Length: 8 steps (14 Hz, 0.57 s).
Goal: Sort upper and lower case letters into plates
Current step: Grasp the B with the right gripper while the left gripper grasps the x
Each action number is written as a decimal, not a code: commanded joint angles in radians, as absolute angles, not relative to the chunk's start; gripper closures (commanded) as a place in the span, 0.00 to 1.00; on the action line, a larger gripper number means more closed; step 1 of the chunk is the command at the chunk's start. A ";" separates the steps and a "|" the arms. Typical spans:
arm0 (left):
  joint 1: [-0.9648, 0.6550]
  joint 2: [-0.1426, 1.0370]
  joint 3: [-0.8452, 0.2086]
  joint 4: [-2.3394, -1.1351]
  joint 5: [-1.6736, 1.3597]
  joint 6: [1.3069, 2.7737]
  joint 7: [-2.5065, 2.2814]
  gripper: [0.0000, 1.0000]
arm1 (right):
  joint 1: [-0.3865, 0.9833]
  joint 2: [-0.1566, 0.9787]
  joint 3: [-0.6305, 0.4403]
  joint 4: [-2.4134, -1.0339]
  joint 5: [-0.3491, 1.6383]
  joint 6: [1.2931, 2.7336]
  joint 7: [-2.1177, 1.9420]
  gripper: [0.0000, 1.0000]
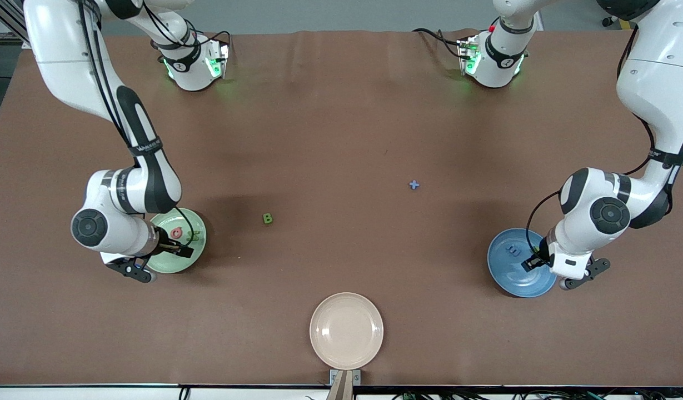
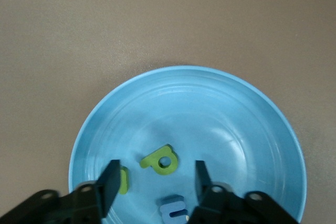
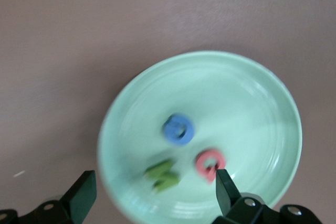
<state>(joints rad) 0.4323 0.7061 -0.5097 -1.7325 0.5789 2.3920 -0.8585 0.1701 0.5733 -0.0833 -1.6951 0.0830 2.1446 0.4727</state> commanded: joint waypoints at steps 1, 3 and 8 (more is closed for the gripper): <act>0.425 0.698 -0.514 -1.727 0.589 2.379 -0.887 0.00 | 0.242 0.508 -0.057 -1.729 0.098 2.121 0.654 0.00; 0.425 0.686 -0.523 -1.746 0.589 2.378 -0.900 0.00 | 0.332 0.511 -0.051 -1.732 0.100 2.137 0.861 0.00; 0.422 0.677 -0.564 -1.756 0.588 2.352 -0.948 0.00 | 0.468 0.528 -0.051 -1.862 0.100 2.377 1.248 0.00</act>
